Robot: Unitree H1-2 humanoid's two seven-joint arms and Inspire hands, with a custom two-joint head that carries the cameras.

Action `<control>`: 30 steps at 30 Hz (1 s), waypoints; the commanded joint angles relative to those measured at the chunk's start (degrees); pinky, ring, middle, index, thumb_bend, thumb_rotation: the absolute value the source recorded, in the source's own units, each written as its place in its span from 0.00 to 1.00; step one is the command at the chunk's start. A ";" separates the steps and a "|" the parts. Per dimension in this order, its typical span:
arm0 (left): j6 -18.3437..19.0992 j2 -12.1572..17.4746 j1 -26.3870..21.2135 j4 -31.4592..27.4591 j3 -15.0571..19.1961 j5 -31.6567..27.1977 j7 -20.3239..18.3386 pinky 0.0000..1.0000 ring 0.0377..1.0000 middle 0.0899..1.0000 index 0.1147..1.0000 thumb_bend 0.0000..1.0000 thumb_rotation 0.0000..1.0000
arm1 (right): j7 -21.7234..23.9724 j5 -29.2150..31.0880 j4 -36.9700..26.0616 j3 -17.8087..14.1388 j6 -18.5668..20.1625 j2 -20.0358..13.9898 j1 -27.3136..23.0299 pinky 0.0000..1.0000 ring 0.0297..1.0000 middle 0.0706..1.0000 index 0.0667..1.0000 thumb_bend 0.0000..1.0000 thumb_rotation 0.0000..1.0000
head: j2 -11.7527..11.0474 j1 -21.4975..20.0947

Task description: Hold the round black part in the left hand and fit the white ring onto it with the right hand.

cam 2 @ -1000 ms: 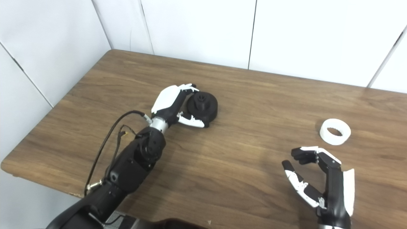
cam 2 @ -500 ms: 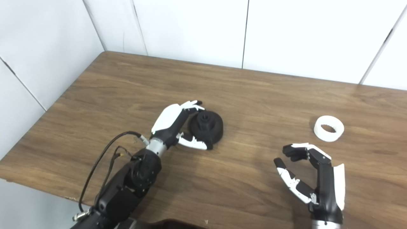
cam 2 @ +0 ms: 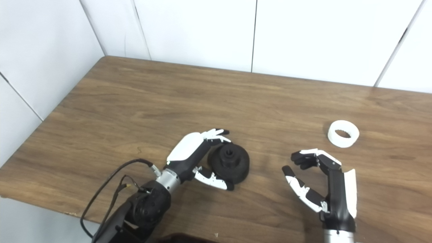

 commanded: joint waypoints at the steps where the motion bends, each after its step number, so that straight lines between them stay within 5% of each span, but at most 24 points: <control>1: -0.10 -0.49 0.29 -1.39 -1.12 0.91 -1.89 0.98 0.96 0.91 0.52 0.89 0.32 | -1.15 -0.92 -2.22 0.22 -0.42 6.25 1.93 0.47 0.52 0.53 0.46 0.50 0.16 | 0.10 -0.47; 13: -2.20 -0.99 2.18 -2.60 -1.84 2.17 -2.62 0.98 0.95 0.91 0.51 0.89 0.27 | -2.36 -2.45 -3.22 1.93 1.17 7.09 2.35 0.47 0.53 0.53 0.46 0.50 0.16 | 0.04 -7.43; 23: -5.47 0.78 2.97 -2.39 0.76 1.28 -1.90 0.97 0.95 0.90 0.51 0.87 0.24 | -4.23 -4.47 -2.67 4.18 2.44 8.99 2.27 0.46 0.53 0.54 0.46 0.50 0.16 | -1.18 -21.22; 30: -6.63 1.99 3.50 -2.76 2.52 -0.29 -2.86 0.99 0.95 0.91 0.52 0.85 0.27 | -6.96 -6.20 -1.68 5.13 3.17 9.93 0.65 0.45 0.53 0.53 0.45 0.49 0.16 | -2.13 -26.70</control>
